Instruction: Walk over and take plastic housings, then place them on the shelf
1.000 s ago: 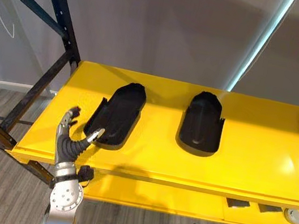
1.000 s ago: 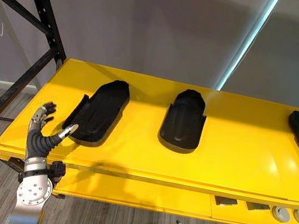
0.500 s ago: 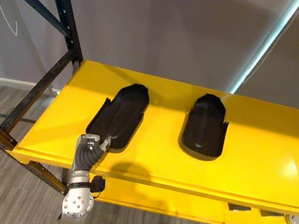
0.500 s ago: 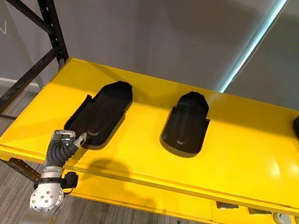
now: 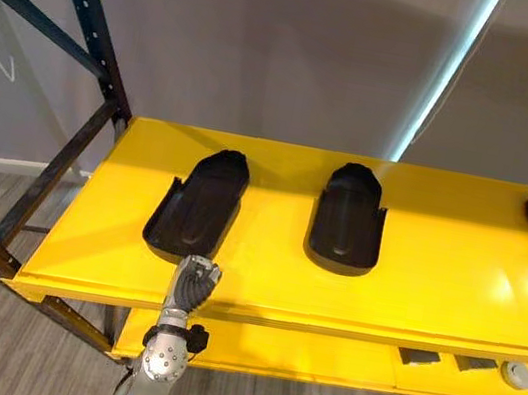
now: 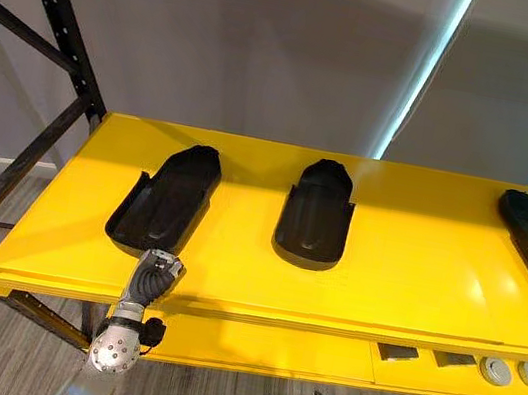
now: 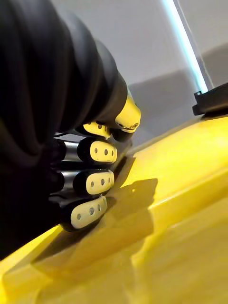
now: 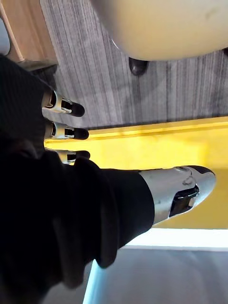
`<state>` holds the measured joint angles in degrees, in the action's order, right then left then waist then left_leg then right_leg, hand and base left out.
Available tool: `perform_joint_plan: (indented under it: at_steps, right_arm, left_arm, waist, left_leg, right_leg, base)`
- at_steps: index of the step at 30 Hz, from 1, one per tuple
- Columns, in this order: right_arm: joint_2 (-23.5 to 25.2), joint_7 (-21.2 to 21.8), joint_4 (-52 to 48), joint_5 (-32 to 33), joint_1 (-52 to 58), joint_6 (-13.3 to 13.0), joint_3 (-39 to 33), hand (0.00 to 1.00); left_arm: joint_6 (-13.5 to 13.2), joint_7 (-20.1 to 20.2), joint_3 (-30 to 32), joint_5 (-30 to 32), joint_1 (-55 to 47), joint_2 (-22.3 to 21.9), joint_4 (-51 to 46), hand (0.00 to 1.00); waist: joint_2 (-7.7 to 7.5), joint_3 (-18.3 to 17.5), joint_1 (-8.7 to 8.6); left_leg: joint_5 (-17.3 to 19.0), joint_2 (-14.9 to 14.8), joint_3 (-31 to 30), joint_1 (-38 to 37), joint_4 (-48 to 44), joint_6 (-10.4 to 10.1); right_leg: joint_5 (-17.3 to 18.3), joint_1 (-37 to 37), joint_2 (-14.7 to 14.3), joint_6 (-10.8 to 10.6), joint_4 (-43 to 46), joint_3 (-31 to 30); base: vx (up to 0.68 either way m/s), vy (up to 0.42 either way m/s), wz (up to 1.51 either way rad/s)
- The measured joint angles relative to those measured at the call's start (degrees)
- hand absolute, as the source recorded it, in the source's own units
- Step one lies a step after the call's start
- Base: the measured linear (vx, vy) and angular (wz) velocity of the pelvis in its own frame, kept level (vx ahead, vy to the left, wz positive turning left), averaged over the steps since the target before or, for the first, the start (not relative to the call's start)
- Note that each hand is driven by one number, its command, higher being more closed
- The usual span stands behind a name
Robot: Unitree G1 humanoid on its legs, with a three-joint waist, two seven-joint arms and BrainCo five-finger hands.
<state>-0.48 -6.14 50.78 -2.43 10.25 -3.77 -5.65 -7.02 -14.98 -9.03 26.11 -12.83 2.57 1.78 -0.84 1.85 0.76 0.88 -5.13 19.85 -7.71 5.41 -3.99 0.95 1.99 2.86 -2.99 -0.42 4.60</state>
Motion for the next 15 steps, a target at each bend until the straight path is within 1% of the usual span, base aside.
perform_joint_plan:
  at_steps: [7, 10, 15]
  right_arm:
    - [-0.1, 0.0, 2.2, -0.5, -1.4, 0.3, 0.0, 0.0]
    - [-0.2, 0.1, 2.2, -0.5, -1.9, 0.3, 0.0, 0.0]
    - [-0.6, 0.1, 2.3, -0.5, -2.1, 0.3, 0.1, 0.0]
  left_arm:
    - [0.2, -0.1, 0.1, 1.0, 5.6, 1.2, 3.6, 1.0]
    - [0.3, -0.5, 0.6, 1.2, 6.6, 2.2, 4.6, 1.0]
    - [0.9, -1.1, 0.7, 1.6, 9.7, 2.5, 6.9, 1.0]
  waist:
    - [-0.21, -0.1, -0.42]
    - [-0.22, -0.1, -1.44]
    - [-0.21, -0.1, -1.98]
  left_leg:
    - [0.0, 0.4, 0.0, 0.9, 0.0, 0.0]
    - [0.0, 0.3, -0.1, 0.9, 0.0, 0.0]
    - [0.0, 0.2, -0.1, 0.9, 0.0, 0.0]
  right_leg:
    - [-1.7, 0.4, -0.2, -0.1, -3.0, 0.0]
    - [-1.9, 0.9, -0.4, 0.0, -3.8, 0.1]
    - [-1.9, 0.9, -0.5, 0.1, -3.9, 0.1]
  base:
    - [-0.01, -0.011, 0.0]
    - [0.0, -0.034, 0.01]
    - [-0.03, -0.038, -0.01]
